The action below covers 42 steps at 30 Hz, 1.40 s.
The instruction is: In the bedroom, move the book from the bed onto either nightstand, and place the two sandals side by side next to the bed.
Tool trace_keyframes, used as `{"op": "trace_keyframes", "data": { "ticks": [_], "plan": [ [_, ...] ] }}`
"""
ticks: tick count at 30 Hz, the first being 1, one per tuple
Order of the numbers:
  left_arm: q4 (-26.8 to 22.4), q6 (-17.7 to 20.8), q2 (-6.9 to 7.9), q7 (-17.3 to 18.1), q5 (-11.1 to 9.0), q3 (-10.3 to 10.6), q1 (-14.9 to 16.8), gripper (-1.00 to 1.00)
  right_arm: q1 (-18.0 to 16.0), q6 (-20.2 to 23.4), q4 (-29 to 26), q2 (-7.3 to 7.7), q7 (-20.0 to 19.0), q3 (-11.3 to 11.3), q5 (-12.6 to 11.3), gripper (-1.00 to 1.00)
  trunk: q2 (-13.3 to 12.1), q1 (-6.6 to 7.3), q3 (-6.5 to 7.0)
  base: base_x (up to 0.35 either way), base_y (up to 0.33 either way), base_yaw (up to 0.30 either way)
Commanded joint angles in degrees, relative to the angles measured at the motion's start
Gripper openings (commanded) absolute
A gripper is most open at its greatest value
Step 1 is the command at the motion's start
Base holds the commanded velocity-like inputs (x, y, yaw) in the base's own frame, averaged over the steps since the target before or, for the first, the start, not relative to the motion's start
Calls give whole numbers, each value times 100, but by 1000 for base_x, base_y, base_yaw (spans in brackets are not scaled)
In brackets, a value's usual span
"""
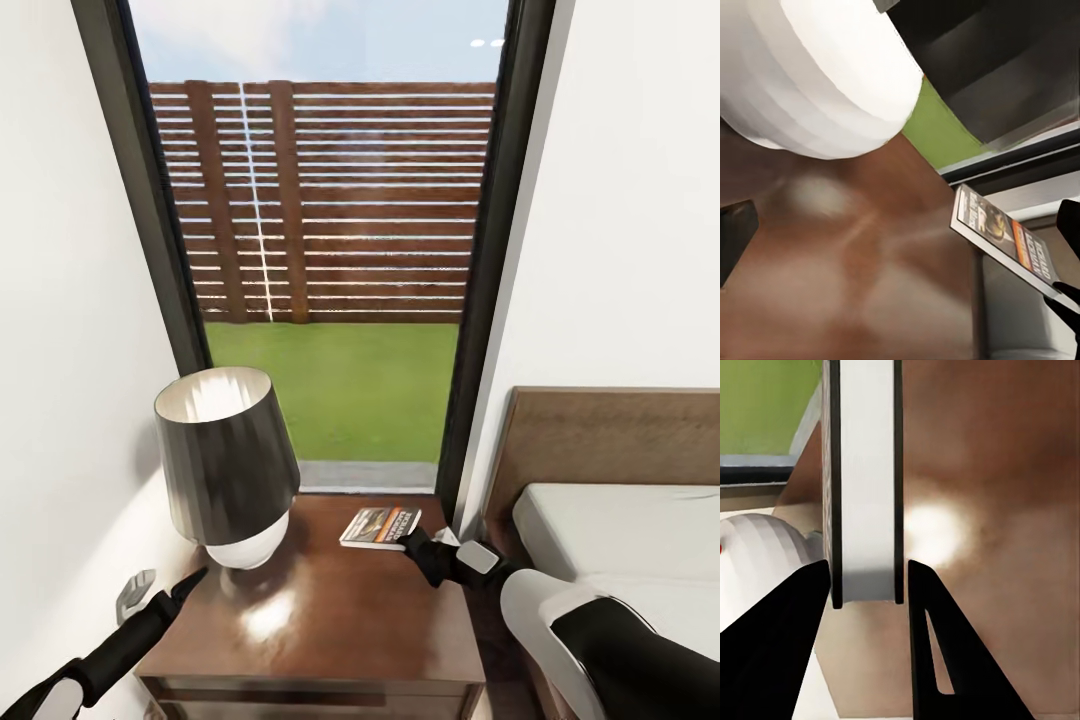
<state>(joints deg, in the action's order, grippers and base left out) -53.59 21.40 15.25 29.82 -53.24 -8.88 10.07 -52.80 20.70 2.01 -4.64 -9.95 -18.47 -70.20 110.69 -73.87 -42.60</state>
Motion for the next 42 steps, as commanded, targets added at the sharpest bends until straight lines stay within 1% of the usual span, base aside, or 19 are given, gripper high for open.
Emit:
{"op": "trace_keyframes", "data": {
  "ticks": [1, 6, 10, 16, 21, 30, 42],
  "plan": [
    [-4, 61, 2, -9, -52, -7, 3, 100, -10, 10, 20, -2, -41, -44, -39, -100, 44, -22, -24, 0, 0, 0],
    [-68, 145, 59, -63, -54, -9, 3, 100, -10, 37, 18, -2, -21, -85, -32, -100, 245, -132, -114, 0, 0, 0],
    [-88, 175, 76, -75, -56, -33, 3, 100, -11, 116, 9, -2, -37, -111, -25, -100, 405, -220, -185, 0, 0, 0],
    [-97, 242, 81, -80, -69, -271, 3, 100, -8, 454, -141, -2, -80, -61, -42, -100, 646, -351, -293, 0, 0, 0],
    [-98, 345, 83, -81, -65, -362, 3, 100, -6, 555, -261, -2, -140, -16, -58, -100, 846, -461, -383, 0, 0, 0],
    [-106, 418, 84, -69, -72, -391, 3, 100, -11, 601, -303, 1, -460, -48, -51, -100, 1207, -659, -544, 0, 0, 0],
    [-108, 426, 84, -56, -72, -387, 3, 100, -9, 682, -307, 6, -518, -103, -46, -100, 1689, -922, -760, 0, 0, 0]
  ]
}}
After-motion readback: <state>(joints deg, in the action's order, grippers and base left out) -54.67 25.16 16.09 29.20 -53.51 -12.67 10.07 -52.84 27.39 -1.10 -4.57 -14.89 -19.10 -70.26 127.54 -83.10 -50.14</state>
